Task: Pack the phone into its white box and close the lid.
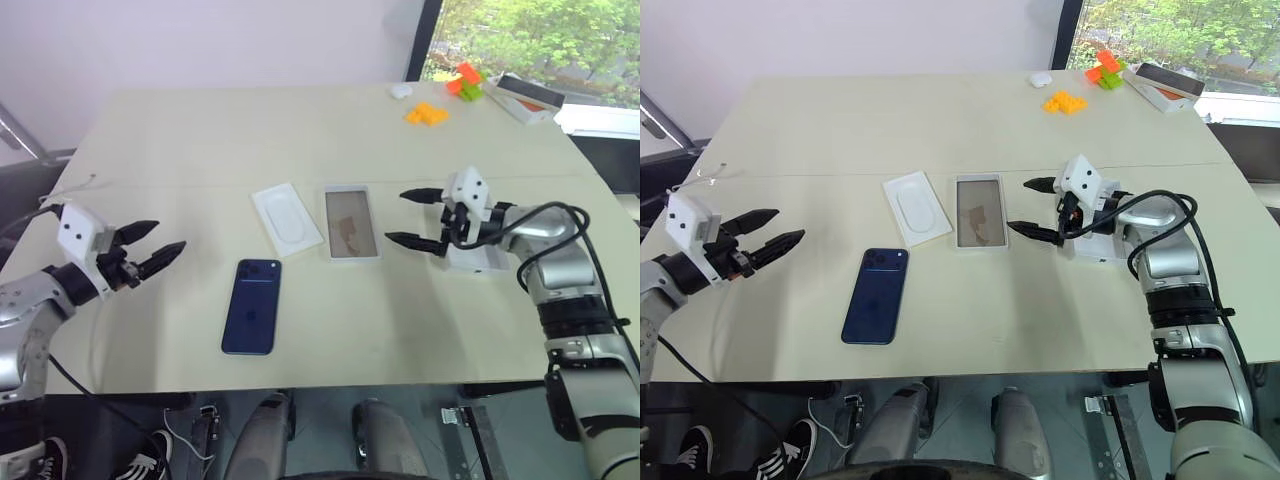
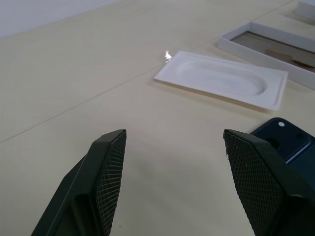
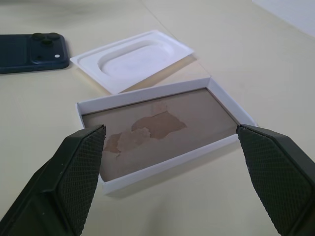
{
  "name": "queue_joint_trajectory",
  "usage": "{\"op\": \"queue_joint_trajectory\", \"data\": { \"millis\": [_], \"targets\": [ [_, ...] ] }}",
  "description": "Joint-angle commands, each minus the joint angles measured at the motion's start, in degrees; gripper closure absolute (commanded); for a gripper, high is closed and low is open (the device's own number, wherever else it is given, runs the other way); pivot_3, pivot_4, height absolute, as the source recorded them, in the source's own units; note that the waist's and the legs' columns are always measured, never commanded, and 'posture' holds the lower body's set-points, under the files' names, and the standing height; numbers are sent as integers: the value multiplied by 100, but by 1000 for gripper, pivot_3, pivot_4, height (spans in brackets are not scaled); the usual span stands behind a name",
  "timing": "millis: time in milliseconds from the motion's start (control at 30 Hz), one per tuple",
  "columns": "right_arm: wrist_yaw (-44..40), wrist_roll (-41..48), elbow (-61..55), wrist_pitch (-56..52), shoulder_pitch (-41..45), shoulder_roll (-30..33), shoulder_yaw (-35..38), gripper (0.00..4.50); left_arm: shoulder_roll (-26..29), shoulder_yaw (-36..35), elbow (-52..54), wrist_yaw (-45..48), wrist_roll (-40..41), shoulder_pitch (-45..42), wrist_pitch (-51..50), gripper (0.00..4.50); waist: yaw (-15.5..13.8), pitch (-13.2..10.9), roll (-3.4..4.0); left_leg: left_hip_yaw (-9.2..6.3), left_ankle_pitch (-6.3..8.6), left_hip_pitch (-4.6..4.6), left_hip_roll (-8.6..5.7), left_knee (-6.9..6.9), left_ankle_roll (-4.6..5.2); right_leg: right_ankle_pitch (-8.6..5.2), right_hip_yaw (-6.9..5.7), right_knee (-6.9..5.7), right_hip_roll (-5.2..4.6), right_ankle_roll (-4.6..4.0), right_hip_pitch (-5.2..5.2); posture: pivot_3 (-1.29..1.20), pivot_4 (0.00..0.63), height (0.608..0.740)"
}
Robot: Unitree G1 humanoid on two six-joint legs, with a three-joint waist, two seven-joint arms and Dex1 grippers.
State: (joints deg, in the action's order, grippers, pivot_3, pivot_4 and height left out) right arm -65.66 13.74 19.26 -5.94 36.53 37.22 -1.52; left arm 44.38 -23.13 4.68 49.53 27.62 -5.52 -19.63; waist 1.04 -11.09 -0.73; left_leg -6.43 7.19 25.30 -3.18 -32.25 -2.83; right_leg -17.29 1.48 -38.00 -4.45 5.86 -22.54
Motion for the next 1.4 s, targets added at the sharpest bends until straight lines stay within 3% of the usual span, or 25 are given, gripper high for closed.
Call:
{"op": "queue_joint_trajectory", "data": {
  "millis": [33, 433, 1033, 1167, 1300, 1400],
  "targets": [
    [46, 115, -297, -35, 3, 69, 176, 60, 70, -4, 15, 1, -71, -131, 161, 1153, 0, 0, 0, 0, 0, 0, 0, 0, 0, 0, 0, 0, 0, 0, 0, 0, 150, 740],
    [63, 101, -319, -74, -22, 84, 175, 60, 117, 80, 132, -12, -79, -238, -115, 1153, 1, 0, 0, 0, 0, 0, 0, -1, 0, 0, 0, -1, 0, 0, 0, 0, 150, 740],
    [21, 84, -332, -106, 161, 2, 85, 60, -464, 190, 720, -1550, 128, -872, -1489, 1153, -3, 0, -1, -3, -1, -1, -1, -20, 0, 3, -4, -11, 5, 5, 10, 0, 150, 740],
    [10, 58, -384, -65, 235, -25, 39, 60, -717, 272, 759, -2003, 191, -1187, -1941, 1153, -7, 1, -1, -7, 0, -1, -1, -35, 0, 3, -5, -16, 8, 4, 14, 0, 150, 740],
    [-70, -23, -400, -15, 306, 8, -58, 60, -1244, 353, 700, -3161, 47, -1648, -2954, 1153, -12, 1, -1, -16, 1, 1, 0, -64, 1, 3, -9, -17, 25, 5, 29, 0, 150, 740],
    [-100, -80, -393, 51, 333, 24, -125, 60, -1735, 458, 1028, -3488, 248, -1776, -3248, 1153, -14, 1, -2, -16, 2, 1, -1, -74, 2, 9, -9, -18, 27, 15, 35, 0, 150, 740]
  ]
}}
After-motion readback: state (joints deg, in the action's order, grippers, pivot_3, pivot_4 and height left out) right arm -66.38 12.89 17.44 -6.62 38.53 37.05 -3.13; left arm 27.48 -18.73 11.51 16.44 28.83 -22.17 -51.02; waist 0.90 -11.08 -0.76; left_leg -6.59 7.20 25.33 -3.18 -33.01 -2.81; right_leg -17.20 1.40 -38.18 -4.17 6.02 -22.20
